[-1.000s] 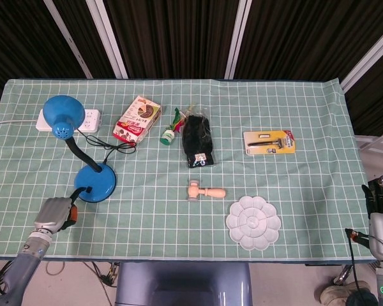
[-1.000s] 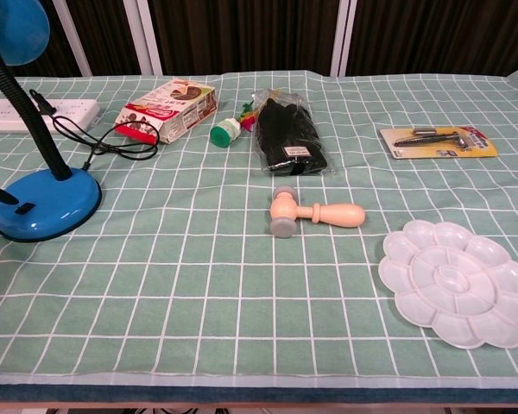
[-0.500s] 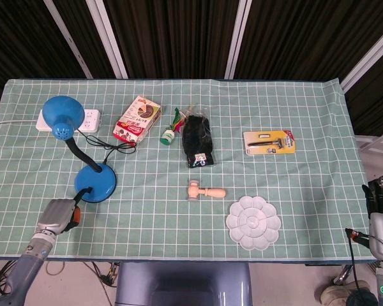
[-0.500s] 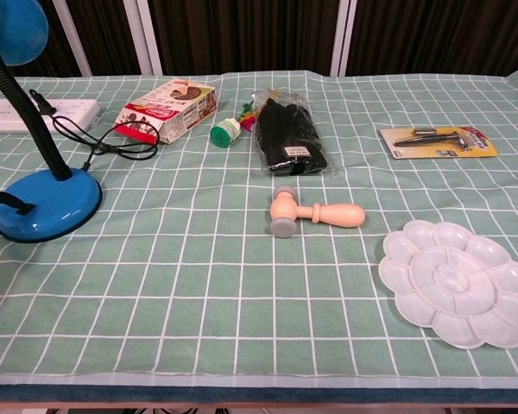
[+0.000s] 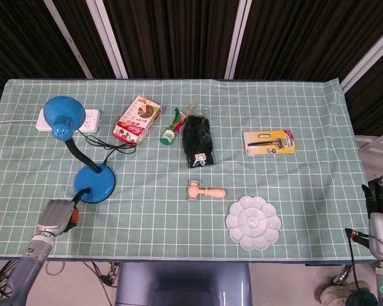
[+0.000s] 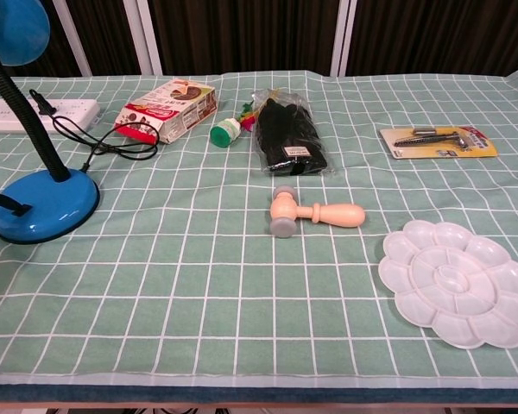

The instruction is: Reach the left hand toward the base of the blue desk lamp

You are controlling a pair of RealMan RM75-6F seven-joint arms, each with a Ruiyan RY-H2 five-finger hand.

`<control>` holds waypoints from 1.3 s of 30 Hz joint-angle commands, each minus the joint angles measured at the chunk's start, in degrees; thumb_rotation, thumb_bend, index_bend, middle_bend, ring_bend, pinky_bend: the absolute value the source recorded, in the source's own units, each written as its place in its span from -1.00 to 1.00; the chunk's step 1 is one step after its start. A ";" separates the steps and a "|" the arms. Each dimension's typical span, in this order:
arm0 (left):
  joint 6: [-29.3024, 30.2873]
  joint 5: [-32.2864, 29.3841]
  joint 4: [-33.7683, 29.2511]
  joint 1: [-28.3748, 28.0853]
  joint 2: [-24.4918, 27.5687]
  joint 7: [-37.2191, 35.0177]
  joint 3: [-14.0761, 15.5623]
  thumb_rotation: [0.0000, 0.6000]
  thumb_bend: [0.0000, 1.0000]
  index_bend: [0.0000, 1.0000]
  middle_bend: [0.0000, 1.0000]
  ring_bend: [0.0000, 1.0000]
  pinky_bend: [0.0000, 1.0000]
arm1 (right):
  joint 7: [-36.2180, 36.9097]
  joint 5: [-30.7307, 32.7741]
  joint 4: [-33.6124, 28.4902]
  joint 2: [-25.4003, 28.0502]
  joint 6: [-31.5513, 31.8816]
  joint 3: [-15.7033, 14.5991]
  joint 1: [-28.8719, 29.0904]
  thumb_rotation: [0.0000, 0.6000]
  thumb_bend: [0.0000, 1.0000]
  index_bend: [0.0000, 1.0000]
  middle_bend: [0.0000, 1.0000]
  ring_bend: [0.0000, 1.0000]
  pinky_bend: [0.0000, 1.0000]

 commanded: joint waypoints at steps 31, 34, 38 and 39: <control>4.75 4.21 9.97 3.40 -6.34 2.95 1.96 1.00 0.62 -0.62 0.54 0.59 0.72 | 0.13 0.01 0.13 -0.08 -0.02 0.10 0.09 1.00 -0.69 -0.84 -0.90 -0.93 -1.00; 5.38 4.79 10.12 3.67 -6.45 3.45 2.05 1.00 0.62 -0.62 0.54 0.59 0.72 | 0.12 0.01 0.12 -0.10 -0.01 0.08 0.09 1.00 -0.69 -0.84 -0.90 -0.93 -1.00; 7.63 5.81 9.33 4.43 -6.25 4.60 1.99 1.00 0.62 -0.62 0.54 0.59 0.72 | 0.11 -0.05 0.17 -0.12 0.04 0.10 0.10 1.00 -0.70 -0.84 -0.90 -0.93 -1.00; 8.78 6.29 8.79 4.72 -6.07 4.94 1.85 1.00 0.62 -0.62 0.54 0.59 0.72 | 0.10 -0.06 0.19 -0.12 0.04 0.09 0.09 1.00 -0.69 -0.84 -0.90 -0.93 -1.00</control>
